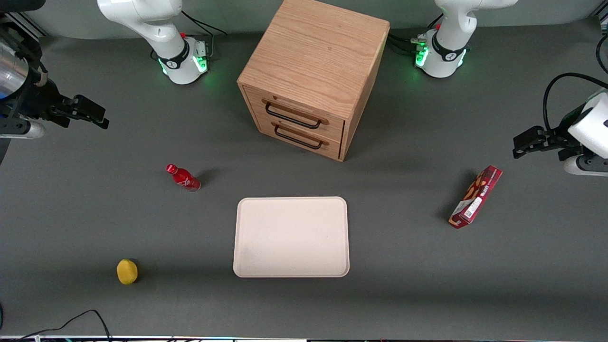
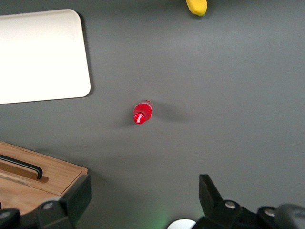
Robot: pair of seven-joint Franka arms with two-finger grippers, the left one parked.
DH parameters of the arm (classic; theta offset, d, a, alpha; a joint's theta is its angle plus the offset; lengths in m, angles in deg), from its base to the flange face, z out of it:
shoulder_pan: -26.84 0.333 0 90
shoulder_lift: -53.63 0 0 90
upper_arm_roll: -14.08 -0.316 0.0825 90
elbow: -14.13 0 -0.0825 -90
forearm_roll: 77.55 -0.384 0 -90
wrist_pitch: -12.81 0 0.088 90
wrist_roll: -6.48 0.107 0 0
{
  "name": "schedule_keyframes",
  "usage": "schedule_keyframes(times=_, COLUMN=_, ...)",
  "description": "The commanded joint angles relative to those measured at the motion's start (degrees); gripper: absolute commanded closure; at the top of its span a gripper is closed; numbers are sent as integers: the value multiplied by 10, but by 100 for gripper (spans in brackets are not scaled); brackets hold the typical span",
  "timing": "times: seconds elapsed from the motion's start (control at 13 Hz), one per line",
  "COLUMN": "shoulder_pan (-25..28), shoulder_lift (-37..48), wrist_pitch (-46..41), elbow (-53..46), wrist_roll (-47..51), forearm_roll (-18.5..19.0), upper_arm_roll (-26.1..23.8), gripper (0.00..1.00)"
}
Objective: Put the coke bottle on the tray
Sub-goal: 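Reach the right gripper down to the red Coca-Cola bottle and grasp it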
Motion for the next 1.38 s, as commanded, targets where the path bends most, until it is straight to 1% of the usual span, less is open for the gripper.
schedule_keyframes(times=0.0, shoulder_pan=2, shoulder_lift=-22, wrist_pitch=-20, elbow=-30, wrist_roll=9, forearm_roll=10, upper_arm_roll=2, gripper=0)
schedule_keyframes(times=0.23, shoulder_pan=4, shoulder_lift=-30, wrist_pitch=-26, elbow=-17, wrist_roll=8, forearm_roll=9, upper_arm_roll=-1, gripper=0)
schedule_keyframes(times=0.31, shoulder_pan=5, shoulder_lift=-35, wrist_pitch=-15, elbow=11, wrist_roll=10, forearm_roll=6, upper_arm_roll=-5, gripper=0)
schedule_keyframes(times=0.38, shoulder_pan=7, shoulder_lift=-39, wrist_pitch=22, elbow=55, wrist_roll=24, forearm_roll=2, upper_arm_roll=-8, gripper=0)
schedule_keyframes(times=0.46, shoulder_pan=7, shoulder_lift=-34, wrist_pitch=89, elbow=119, wrist_roll=41, forearm_roll=-11, upper_arm_roll=-16, gripper=0)
schedule_keyframes(times=0.62, shoulder_pan=7, shoulder_lift=-34, wrist_pitch=216, elbow=215, wrist_roll=55, forearm_roll=-12, upper_arm_roll=-33, gripper=0)
schedule_keyframes(times=0.85, shoulder_pan=8, shoulder_lift=-54, wrist_pitch=402, elbow=327, wrist_roll=61, forearm_roll=-9, upper_arm_roll=-42, gripper=0)
schedule_keyframes(times=0.92, shoulder_pan=8, shoulder_lift=-62, wrist_pitch=446, elbow=355, wrist_roll=61, forearm_roll=-8, upper_arm_roll=-42, gripper=0)
schedule_keyframes(times=1.0, shoulder_pan=8, shoulder_lift=-65, wrist_pitch=469, elbow=369, wrist_roll=61, forearm_roll=-5, upper_arm_roll=-43, gripper=0)
schedule_keyframes(times=1.08, shoulder_pan=8, shoulder_lift=-67, wrist_pitch=474, elbow=376, wrist_roll=61, forearm_roll=-5, upper_arm_roll=-43, gripper=0)
schedule_keyframes(times=1.15, shoulder_pan=8, shoulder_lift=-65, wrist_pitch=481, elbow=385, wrist_roll=60, forearm_roll=-5, upper_arm_roll=-43, gripper=9)
schedule_keyframes(times=1.23, shoulder_pan=9, shoulder_lift=-63, wrist_pitch=482, elbow=389, wrist_roll=60, forearm_roll=-5, upper_arm_roll=-46, gripper=65)
schedule_keyframes(times=1.31, shoulder_pan=9, shoulder_lift=-62, wrist_pitch=481, elbow=390, wrist_roll=61, forearm_roll=-5, upper_arm_roll=-55, gripper=100)
